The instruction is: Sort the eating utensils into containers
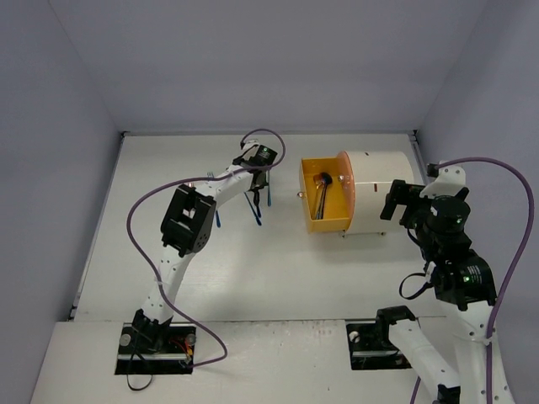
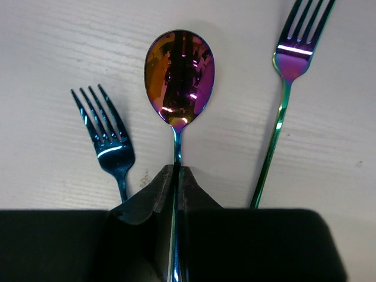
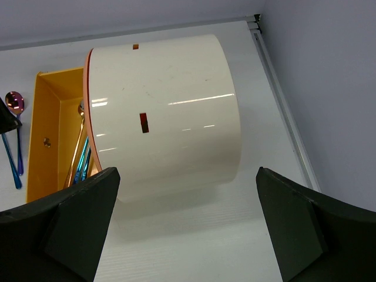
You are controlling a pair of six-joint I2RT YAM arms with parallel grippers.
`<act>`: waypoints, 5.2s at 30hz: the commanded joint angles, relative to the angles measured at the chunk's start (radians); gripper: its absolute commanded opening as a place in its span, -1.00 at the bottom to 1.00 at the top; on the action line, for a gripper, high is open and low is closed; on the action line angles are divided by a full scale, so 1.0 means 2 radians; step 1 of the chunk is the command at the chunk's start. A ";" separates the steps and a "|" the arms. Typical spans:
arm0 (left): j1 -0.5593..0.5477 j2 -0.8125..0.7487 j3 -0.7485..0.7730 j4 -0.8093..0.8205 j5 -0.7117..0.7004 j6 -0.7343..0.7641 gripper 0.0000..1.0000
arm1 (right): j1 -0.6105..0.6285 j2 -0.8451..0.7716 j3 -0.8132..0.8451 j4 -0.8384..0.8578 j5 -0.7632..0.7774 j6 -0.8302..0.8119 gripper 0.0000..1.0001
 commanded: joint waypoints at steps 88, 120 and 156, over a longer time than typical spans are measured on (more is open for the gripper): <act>-0.021 -0.343 -0.228 0.173 0.439 0.359 0.24 | -0.173 0.332 0.177 0.048 -0.213 0.086 1.00; -0.092 -0.104 -0.005 0.235 0.568 0.446 0.24 | -0.168 0.329 0.098 0.096 -0.285 0.116 1.00; -0.063 -0.119 -0.049 0.341 0.521 0.383 0.32 | -0.154 0.287 0.061 0.138 -0.252 0.106 0.98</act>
